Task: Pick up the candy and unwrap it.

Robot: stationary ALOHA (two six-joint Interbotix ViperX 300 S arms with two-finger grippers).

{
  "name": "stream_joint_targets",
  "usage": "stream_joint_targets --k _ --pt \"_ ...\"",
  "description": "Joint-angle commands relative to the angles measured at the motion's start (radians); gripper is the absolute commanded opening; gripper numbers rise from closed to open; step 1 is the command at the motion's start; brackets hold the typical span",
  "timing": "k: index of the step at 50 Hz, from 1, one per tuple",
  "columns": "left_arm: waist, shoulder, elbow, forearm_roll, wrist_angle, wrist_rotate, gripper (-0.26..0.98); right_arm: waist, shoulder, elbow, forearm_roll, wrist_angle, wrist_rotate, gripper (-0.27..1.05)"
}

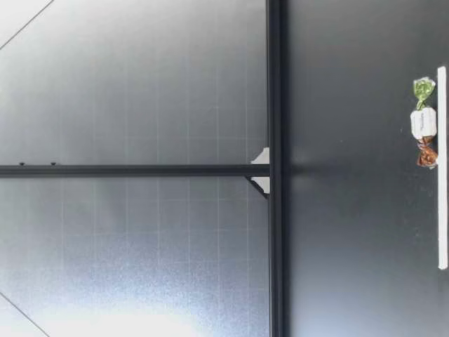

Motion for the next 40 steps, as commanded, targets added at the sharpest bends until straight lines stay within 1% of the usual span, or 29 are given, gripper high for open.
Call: stream_joint_targets --k 1,6,11,18,29,31,36,40 --pt "0.017 0.011 -0.008 0.002 -0.008 0.005 -0.1 -0.002 0.003 -0.011 -0.003 -0.009 0.002 -0.11" --pt "0.015 0.012 -0.006 0.0 -0.015 0.006 -0.12 -0.002 0.012 -0.006 -0.003 -0.026 0.002 -0.13" --pt "0.017 0.025 -0.002 0.002 -0.017 0.008 -0.12 -0.002 0.051 -0.017 -0.003 -0.046 -0.002 -0.13" --pt "0.017 0.052 0.005 0.0 -0.025 0.008 -0.12 -0.017 0.186 -0.086 -0.002 -0.015 0.005 -0.13" --pt "0.017 0.08 0.008 0.0 -0.058 0.009 -0.12 -0.038 0.413 -0.238 -0.002 0.178 0.002 -0.12" --pt "0.017 0.081 0.008 0.002 -0.066 0.009 -0.12 -0.054 0.453 -0.268 -0.002 0.232 0.003 -0.11" --pt "0.017 0.081 0.009 0.0 -0.072 0.009 -0.12 -0.083 0.528 -0.322 -0.002 0.367 0.008 -0.07" --pt "0.017 0.081 0.012 0.002 -0.072 0.009 -0.12 -0.095 0.592 -0.359 -0.002 0.445 0.009 -0.01"
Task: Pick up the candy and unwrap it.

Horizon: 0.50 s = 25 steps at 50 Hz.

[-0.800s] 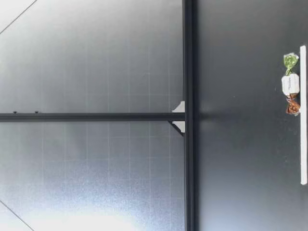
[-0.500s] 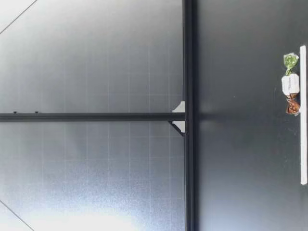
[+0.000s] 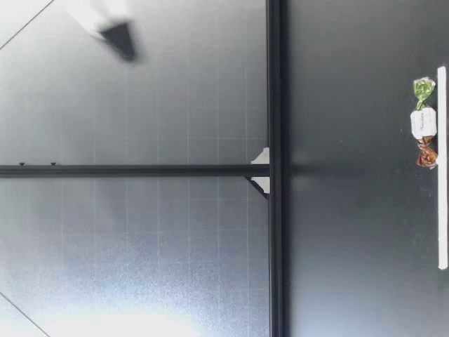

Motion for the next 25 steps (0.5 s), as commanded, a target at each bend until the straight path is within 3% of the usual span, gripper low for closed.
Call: stream_joint_targets --k 1,15,25 --pt "0.002 0.006 -0.011 0.002 -0.011 0.002 -0.12 -0.017 0.063 -0.061 0.0 0.08 0.002 0.01" --pt "0.002 0.006 -0.002 0.002 -0.011 0.002 -0.12 -0.017 0.299 -0.147 0.0 0.172 0.0 0.46" --pt "0.002 0.006 0.006 0.0 -0.012 0.0 -0.12 -0.012 0.422 -0.199 0.0 0.216 0.0 0.48"
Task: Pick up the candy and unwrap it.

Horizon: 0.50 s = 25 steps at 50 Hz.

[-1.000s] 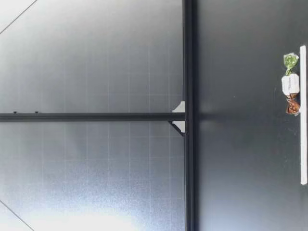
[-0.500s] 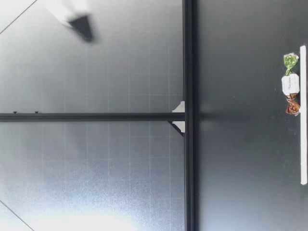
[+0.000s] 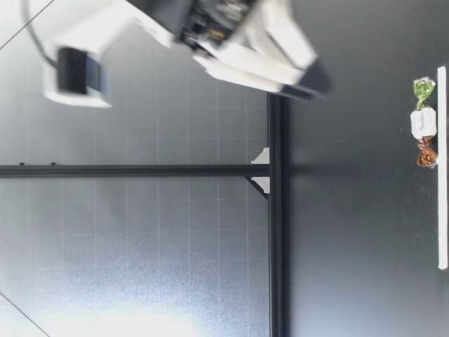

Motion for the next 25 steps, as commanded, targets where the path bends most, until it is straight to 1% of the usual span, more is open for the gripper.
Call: stream_joint_targets --k 1,14,25 --pt "0.003 0.005 -0.008 -0.002 -0.008 0.0 -0.12 -0.003 0.035 -0.044 0.002 0.018 0.0 0.48" --pt "0.003 0.005 -0.008 -0.002 -0.008 -0.002 -0.12 0.006 0.127 -0.098 0.0 0.074 0.0 0.48" --pt "0.003 0.005 -0.005 -0.002 -0.008 -0.002 -0.12 0.008 0.164 -0.104 0.002 0.084 0.002 0.48"
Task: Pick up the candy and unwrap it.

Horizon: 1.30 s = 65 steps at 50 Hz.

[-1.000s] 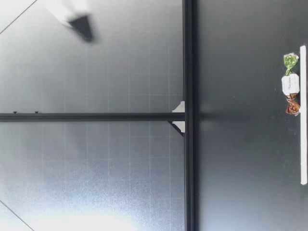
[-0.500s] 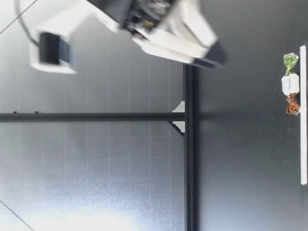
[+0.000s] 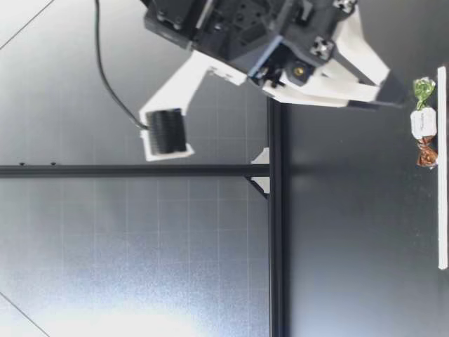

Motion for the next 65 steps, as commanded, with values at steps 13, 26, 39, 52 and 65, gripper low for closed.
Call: stream_joint_targets --k 13,26,39,52,65 --pt "0.002 0.005 -0.011 -0.002 -0.009 0.0 -0.12 0.005 0.032 -0.015 0.008 0.006 0.002 0.48" --pt "0.002 0.005 -0.011 -0.002 -0.009 0.0 -0.12 0.005 0.061 -0.02 0.02 0.032 -0.002 0.31" --pt "0.002 0.005 -0.006 -0.002 -0.009 0.0 -0.12 0.009 0.058 -0.028 0.032 0.092 -0.005 -0.11" --pt "0.002 0.038 -0.008 -0.002 -0.009 -0.002 -0.1 0.025 -0.038 -0.054 0.032 0.11 0.002 -0.16" --pt "0.002 0.166 -0.048 -0.002 -0.023 -0.003 0.15 0.025 -0.236 -0.061 0.032 0.158 0.0 -0.16"
